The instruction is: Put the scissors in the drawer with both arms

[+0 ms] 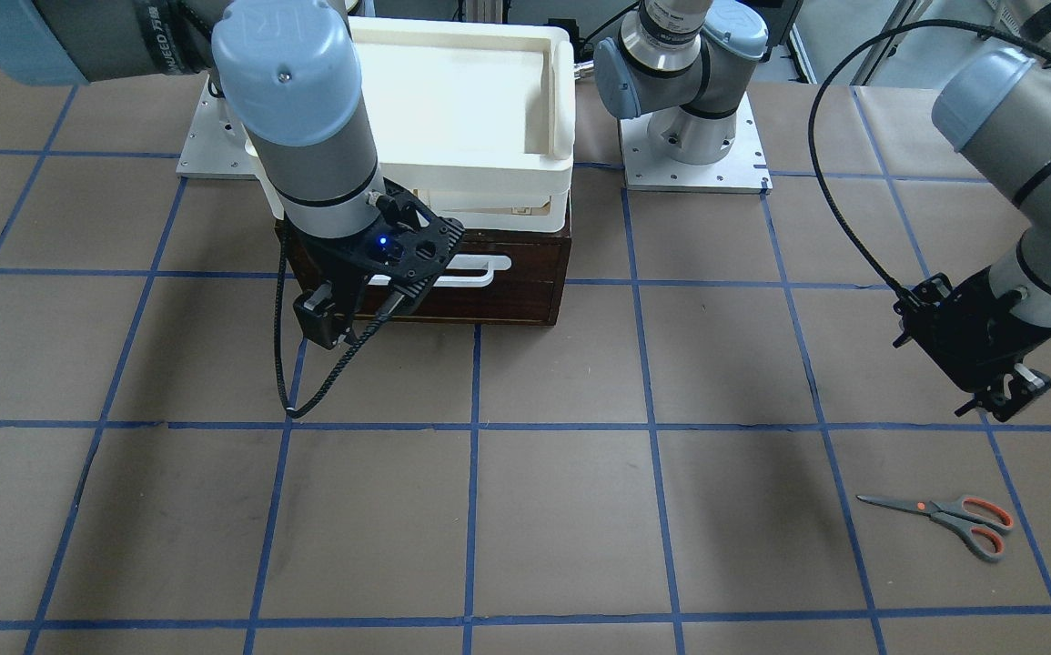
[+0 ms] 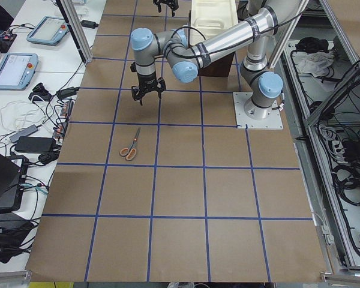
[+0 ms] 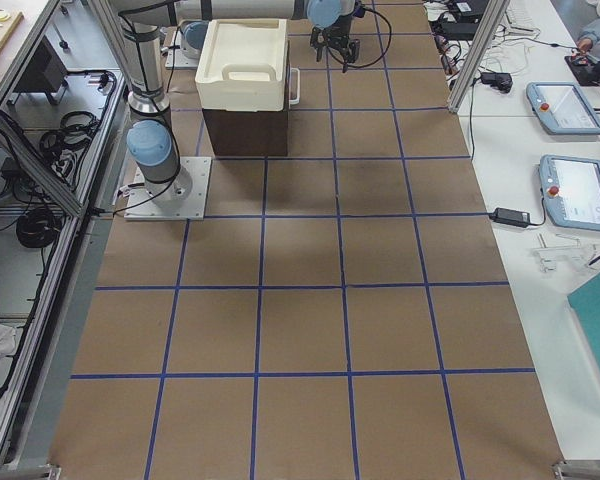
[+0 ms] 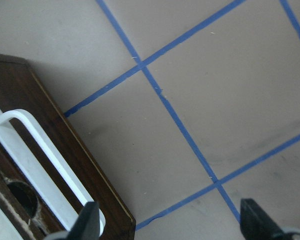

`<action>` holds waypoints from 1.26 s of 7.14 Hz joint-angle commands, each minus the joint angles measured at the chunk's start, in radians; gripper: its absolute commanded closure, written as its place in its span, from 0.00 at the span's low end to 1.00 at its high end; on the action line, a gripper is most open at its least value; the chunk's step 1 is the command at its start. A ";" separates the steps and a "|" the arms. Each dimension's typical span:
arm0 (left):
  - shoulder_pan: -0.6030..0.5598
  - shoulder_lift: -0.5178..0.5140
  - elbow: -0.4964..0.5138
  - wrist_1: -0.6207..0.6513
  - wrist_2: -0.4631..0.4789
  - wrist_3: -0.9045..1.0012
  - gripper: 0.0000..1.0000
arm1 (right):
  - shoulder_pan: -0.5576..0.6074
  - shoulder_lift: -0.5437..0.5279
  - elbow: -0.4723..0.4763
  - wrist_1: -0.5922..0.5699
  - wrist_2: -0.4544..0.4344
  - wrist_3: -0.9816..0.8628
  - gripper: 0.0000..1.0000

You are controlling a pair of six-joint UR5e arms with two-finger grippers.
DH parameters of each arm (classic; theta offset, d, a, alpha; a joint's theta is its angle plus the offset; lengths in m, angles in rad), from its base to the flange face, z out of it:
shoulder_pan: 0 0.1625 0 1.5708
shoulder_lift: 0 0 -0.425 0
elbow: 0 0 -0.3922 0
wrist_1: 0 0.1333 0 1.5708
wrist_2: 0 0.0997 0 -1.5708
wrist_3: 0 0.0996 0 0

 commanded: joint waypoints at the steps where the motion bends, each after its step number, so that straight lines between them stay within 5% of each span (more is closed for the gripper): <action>1: 0.057 -0.091 0.000 0.123 -0.001 0.310 0.00 | 0.009 0.023 0.002 0.005 0.014 -0.066 0.00; 4: 0.087 -0.208 0.006 0.300 -0.007 0.631 0.00 | 0.021 0.032 0.002 0.018 0.022 -0.086 0.00; 9: 0.088 -0.348 0.066 0.360 -0.048 0.694 0.00 | 0.021 0.034 0.039 0.026 0.009 -0.292 0.00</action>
